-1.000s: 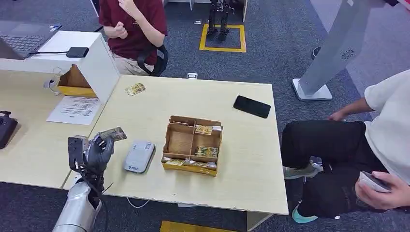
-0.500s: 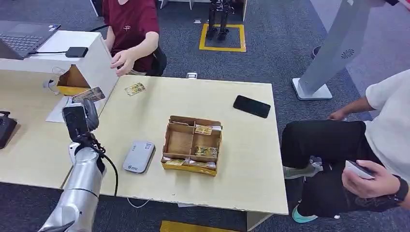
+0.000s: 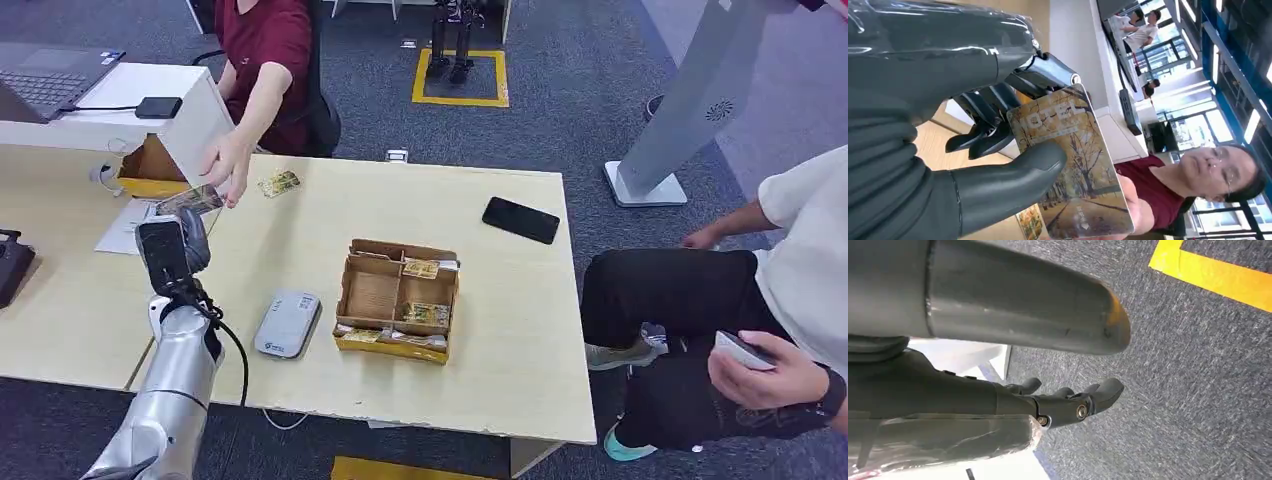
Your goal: Pass the card to the sensor for recognition and then transmit it.
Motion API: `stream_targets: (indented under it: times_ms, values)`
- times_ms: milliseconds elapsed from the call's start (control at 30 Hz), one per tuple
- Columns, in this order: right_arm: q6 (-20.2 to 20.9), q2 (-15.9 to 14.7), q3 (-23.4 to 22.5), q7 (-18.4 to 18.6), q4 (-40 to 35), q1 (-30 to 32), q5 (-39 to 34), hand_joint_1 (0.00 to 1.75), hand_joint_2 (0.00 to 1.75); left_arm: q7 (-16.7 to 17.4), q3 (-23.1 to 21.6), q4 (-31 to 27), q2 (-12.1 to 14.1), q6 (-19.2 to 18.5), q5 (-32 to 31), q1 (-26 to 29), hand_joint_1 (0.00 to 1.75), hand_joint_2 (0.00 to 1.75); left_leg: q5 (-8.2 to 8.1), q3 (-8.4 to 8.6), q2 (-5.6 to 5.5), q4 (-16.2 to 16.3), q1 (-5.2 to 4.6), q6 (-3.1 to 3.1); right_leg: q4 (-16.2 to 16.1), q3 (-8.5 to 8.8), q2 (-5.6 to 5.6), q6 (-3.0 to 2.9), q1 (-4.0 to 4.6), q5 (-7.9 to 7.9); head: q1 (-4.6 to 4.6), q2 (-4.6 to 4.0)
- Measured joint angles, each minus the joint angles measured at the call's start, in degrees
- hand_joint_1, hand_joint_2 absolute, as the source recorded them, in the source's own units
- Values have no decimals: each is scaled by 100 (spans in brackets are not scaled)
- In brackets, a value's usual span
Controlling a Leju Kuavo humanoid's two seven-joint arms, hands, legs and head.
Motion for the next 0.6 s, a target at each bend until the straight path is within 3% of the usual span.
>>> stream_targets:
  times_ms: [367,400,600]
  values:
    - [-9,0,0,39,0,0,20,0,0,-55,0,5,-37,-17,31,-1,175,175,0,-1,0,0,0,0,0,-1,0,0,0,0,2,0]
    - [-9,0,0,39,0,0,20,0,0,-55,0,7,-42,-18,31,-2,0,175,0,-1,0,0,0,0,0,-1,0,0,0,0,2,0]
    - [-11,2,-2,37,0,0,46,0,0,-70,0,24,-48,-50,94,-4,0,175,0,-2,0,0,0,0,0,-2,0,0,0,0,0,0]
